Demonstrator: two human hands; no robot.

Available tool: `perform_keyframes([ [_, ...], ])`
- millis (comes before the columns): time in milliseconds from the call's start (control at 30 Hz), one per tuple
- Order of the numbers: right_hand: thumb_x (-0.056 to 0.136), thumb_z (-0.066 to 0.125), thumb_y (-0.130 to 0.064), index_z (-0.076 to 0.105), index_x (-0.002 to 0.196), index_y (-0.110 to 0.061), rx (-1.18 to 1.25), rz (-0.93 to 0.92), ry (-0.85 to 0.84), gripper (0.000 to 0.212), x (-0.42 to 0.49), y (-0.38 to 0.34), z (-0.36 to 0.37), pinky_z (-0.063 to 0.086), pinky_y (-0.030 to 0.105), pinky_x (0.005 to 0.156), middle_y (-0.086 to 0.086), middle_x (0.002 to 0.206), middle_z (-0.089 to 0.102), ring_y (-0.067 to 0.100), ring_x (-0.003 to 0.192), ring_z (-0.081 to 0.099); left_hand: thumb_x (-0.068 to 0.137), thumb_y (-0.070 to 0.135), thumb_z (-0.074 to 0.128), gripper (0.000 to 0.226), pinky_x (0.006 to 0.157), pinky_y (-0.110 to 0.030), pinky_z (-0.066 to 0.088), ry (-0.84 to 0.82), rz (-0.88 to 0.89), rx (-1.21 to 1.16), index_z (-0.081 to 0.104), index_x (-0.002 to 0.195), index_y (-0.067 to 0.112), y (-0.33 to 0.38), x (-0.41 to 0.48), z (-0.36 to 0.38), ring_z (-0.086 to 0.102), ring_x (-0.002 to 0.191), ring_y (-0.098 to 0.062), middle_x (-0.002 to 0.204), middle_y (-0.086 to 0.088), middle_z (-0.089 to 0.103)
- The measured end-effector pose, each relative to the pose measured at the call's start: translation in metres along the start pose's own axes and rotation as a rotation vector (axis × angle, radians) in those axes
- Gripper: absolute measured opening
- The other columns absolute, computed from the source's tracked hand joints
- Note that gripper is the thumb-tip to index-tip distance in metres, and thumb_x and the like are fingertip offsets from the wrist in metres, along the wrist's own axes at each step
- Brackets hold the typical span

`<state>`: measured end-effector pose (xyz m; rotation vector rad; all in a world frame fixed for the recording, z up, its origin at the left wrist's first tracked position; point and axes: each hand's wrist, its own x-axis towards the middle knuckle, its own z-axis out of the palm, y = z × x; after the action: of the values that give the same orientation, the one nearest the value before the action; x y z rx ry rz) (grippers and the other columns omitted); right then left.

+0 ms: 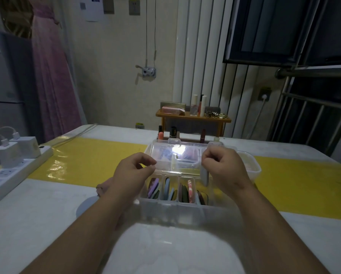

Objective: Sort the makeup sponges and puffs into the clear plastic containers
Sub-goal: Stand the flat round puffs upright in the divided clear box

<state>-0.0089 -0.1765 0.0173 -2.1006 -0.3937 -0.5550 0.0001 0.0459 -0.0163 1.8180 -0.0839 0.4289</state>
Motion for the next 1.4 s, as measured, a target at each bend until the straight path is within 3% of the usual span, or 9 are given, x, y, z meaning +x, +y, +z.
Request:
perform_keyframes([
  [100,0.083,0.056,-0.008,0.058,0.061,-0.012,-0.075,0.027,-0.045,0.023,0.0,0.003,0.0,0.043,0.031,0.053,-0.001,0.057,0.051,0.008,0.057,0.051,0.085,0.001,0.068,0.021,0.047,-0.013,0.035,0.018,-0.023,0.034,0.069,0.078,0.021,-0.002,0.001,0.0,0.044,0.046,-0.003,0.075,0.0,0.06],
  [200,0.083,0.058,-0.01,0.055,0.058,-0.016,-0.146,0.053,-0.112,0.025,0.0,0.002,0.0,0.049,0.04,0.059,0.001,0.059,0.051,0.017,0.062,0.052,0.085,0.003,0.068,0.018,0.05,-0.017,0.034,0.012,-0.05,0.088,0.069,0.08,0.021,-0.004,0.002,0.001,0.043,0.05,-0.005,0.089,-0.001,0.062],
  [367,0.083,0.058,-0.013,0.057,0.058,-0.019,-0.202,0.111,-0.207,0.025,-0.002,-0.002,-0.001,0.047,0.035,0.06,0.002,0.061,0.053,0.015,0.062,0.052,0.084,-0.001,0.066,0.022,0.049,-0.014,0.036,-0.001,-0.075,0.116,0.069,0.083,0.02,-0.004,0.003,0.001,0.05,0.056,-0.008,0.1,-0.005,0.066],
  [500,0.082,0.059,-0.015,0.058,0.06,-0.021,-0.26,0.148,-0.273,0.022,-0.003,-0.004,-0.003,0.054,0.041,0.065,0.0,0.062,0.055,0.017,0.064,0.056,0.084,-0.002,0.065,0.023,0.049,-0.014,0.035,0.0,-0.083,0.127,0.069,0.083,0.02,-0.005,0.004,0.001,0.051,0.061,-0.008,0.101,-0.003,0.064],
  [633,0.083,0.06,-0.016,0.059,0.07,-0.02,-0.316,0.188,-0.354,0.014,-0.005,-0.008,0.0,0.056,0.042,0.074,0.004,0.074,0.06,0.022,0.076,0.061,0.084,-0.002,0.064,0.024,0.054,-0.021,0.036,-0.002,-0.085,0.142,0.069,0.081,0.022,-0.005,0.004,0.001,0.052,0.065,-0.01,0.099,0.0,0.064],
  [767,0.084,0.063,-0.019,0.064,0.075,-0.021,-0.444,0.211,-0.42,0.01,-0.005,-0.011,0.0,0.054,0.031,0.068,0.003,0.077,0.064,0.019,0.078,0.062,0.083,-0.003,0.064,0.024,0.056,-0.025,0.037,-0.004,-0.091,0.127,0.07,0.082,0.021,-0.005,0.004,0.001,0.051,0.065,-0.011,0.099,-0.002,0.065],
  [1167,0.083,0.064,-0.012,0.071,0.082,-0.024,-0.468,0.274,-0.277,0.014,-0.001,-0.011,-0.004,0.058,0.036,0.08,-0.004,0.083,0.066,0.012,0.082,0.06,0.084,0.001,0.063,0.021,0.055,-0.02,0.036,-0.007,-0.125,0.17,0.07,0.084,0.021,-0.003,0.003,0.0,0.056,0.071,-0.009,0.095,0.005,0.066],
  [1300,0.084,0.064,-0.009,0.074,0.082,-0.024,-0.483,0.297,-0.323,0.018,-0.001,-0.009,-0.002,0.057,0.033,0.081,-0.005,0.085,0.068,0.011,0.084,0.061,0.085,0.003,0.06,0.022,0.059,-0.024,0.044,-0.022,-0.153,0.163,0.072,0.087,0.022,-0.003,0.003,0.0,0.064,0.079,-0.016,0.09,0.002,0.07],
  [1400,0.083,0.067,-0.01,0.07,0.078,-0.026,-0.433,0.288,-0.31,0.017,-0.001,-0.006,-0.001,0.058,0.034,0.08,-0.004,0.083,0.066,0.012,0.084,0.062,0.086,0.002,0.058,0.022,0.057,-0.029,0.054,-0.023,-0.166,0.146,0.071,0.088,0.019,-0.002,0.001,0.0,0.065,0.07,-0.019,0.085,-0.002,0.071],
])
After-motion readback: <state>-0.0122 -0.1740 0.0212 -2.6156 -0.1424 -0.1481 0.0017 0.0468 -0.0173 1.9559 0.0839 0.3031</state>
